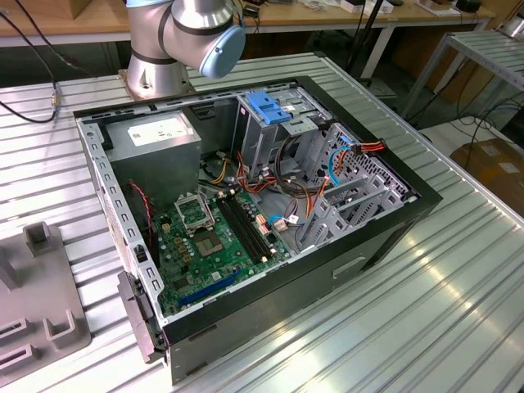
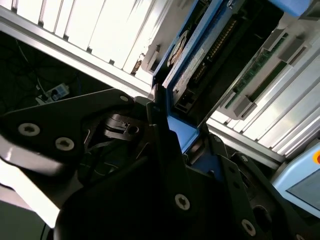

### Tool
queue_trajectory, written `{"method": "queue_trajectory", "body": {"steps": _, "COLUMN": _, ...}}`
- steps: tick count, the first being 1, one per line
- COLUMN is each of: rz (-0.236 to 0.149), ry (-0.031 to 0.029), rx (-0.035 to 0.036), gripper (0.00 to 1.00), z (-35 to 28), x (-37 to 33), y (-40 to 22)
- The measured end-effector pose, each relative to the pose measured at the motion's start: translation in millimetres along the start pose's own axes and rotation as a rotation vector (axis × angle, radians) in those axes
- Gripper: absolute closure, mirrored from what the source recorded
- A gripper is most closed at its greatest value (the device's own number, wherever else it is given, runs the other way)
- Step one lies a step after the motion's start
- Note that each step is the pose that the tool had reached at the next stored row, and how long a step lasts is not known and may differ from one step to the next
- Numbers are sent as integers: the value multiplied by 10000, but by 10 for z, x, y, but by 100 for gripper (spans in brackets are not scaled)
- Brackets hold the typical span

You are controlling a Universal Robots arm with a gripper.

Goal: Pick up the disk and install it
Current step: 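Pick up the disk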

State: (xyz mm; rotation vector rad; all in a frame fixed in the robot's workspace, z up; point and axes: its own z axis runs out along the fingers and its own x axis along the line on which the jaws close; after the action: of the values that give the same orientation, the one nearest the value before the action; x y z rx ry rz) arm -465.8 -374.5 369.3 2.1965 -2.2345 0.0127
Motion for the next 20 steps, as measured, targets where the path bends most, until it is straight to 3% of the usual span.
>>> {"method": "queue_trajectory", "body": {"steps": 20, "rz": 0, "ry": -1, "rx": 0, "gripper": 63, "z": -250, "x": 3, "y": 0}}
